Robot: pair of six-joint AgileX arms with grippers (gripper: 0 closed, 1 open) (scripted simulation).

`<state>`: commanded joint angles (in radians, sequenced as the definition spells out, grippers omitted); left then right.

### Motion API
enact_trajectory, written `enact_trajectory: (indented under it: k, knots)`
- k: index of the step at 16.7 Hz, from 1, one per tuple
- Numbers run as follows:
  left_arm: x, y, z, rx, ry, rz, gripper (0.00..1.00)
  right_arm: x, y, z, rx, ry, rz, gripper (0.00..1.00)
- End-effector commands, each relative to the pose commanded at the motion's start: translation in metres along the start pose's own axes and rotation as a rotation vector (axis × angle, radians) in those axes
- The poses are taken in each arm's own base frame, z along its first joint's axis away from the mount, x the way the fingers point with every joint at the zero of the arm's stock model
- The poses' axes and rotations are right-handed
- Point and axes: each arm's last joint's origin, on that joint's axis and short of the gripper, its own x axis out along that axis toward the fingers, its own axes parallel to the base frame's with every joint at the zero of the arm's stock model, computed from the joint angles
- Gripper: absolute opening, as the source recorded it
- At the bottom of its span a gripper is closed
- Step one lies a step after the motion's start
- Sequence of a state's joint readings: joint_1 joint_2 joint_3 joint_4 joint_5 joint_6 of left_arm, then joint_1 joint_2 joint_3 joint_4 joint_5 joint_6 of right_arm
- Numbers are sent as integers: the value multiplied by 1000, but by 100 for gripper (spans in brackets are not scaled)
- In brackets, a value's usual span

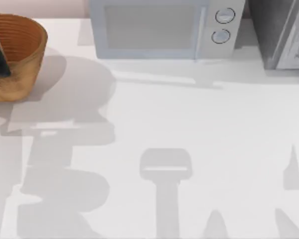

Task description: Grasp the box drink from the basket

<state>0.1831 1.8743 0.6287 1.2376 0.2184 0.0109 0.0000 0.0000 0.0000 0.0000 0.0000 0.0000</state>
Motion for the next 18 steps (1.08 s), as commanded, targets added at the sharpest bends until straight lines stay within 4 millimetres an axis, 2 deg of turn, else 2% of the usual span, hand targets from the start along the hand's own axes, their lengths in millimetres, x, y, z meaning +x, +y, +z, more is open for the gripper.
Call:
enact_trajectory:
  k: [3, 6, 7, 9, 18]
  knots:
    - [6, 3, -10, 0, 1, 0, 100, 0, 0, 0, 0, 0, 0, 100]
    - [6, 3, -10, 0, 1, 0, 100, 0, 0, 0, 0, 0, 0, 100]
    - [5, 2, -3, 10, -23, -1, 100, 0, 0, 0, 0, 0, 0, 100]
    - [7, 2, -6, 5, -8, -1, 100, 0, 0, 0, 0, 0, 0, 100]
    - [53, 3, -10, 0, 1, 0, 100, 0, 0, 0, 0, 0, 0, 100]
